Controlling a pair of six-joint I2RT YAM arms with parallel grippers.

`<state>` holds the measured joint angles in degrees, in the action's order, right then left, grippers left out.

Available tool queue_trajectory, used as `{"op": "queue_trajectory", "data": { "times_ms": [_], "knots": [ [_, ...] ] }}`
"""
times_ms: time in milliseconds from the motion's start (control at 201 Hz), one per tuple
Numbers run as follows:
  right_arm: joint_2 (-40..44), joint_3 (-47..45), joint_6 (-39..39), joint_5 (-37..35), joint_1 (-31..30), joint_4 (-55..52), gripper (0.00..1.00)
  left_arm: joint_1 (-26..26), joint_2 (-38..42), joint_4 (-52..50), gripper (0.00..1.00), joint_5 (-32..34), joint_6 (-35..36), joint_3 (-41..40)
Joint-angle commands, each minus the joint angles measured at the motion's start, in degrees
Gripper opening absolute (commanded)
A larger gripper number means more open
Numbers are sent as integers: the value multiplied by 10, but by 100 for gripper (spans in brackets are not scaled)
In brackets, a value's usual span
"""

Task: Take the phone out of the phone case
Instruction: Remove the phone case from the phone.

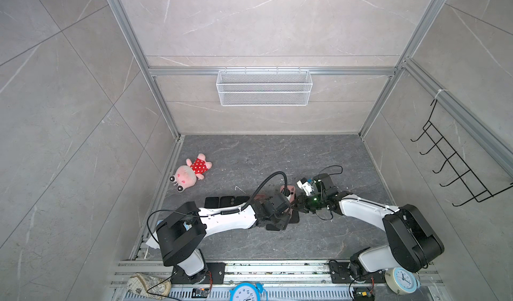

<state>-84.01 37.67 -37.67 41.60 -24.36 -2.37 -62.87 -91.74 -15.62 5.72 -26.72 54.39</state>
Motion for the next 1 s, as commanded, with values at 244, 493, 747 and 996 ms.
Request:
{"op": "queue_trajectory", "data": {
  "times_ms": [244, 493, 747, 996],
  "knots": [
    [-2, 24, 22, 10, 0, 1, 0, -8, 1, -104, 67, 90, -19, 26],
    [-3, 24, 27, 11, 0, -2, 0, -6, -13, -64, 70, 71, -37, 17],
    [0, 21, 37, 10, 0, -9, 0, -2, -34, -64, 72, 85, -61, 20],
    [-9, 23, 46, 8, 0, -13, 0, -1, -40, -66, 75, 97, -83, 17]
  ]
}}
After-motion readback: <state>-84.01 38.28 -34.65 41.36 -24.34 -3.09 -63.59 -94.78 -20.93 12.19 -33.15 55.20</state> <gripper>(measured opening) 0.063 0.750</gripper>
